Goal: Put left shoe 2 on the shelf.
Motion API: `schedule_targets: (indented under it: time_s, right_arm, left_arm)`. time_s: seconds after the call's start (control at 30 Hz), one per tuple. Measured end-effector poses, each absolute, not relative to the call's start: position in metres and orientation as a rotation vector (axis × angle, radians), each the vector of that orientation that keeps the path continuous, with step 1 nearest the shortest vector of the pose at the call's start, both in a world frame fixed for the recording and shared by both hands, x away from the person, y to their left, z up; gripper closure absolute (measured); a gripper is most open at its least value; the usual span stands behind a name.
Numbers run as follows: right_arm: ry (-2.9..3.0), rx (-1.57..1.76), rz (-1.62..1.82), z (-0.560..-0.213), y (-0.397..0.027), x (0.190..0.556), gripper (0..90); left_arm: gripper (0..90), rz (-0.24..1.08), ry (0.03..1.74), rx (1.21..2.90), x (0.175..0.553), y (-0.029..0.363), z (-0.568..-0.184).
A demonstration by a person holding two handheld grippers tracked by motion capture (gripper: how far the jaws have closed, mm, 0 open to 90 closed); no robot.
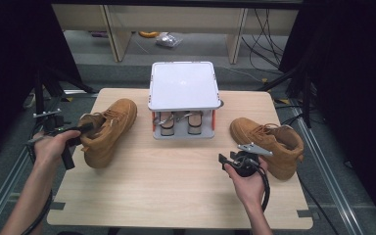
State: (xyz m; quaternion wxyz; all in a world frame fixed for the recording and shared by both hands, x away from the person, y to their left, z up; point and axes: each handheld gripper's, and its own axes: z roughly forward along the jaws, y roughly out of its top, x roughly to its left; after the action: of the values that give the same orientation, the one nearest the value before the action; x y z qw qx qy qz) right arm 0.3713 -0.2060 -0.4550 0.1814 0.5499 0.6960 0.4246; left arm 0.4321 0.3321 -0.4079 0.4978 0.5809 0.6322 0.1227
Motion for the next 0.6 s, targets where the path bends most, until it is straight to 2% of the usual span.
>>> schedule_targets:
  time_s: [0.6]
  right_arm:
    - [1.953, 1.549, 1.200, -0.455, -0.209, 0.371, 51.4]
  left_arm:
    - [82.4, 0.293, 1.512, 1.371, 0.444, 0.329, -0.397]
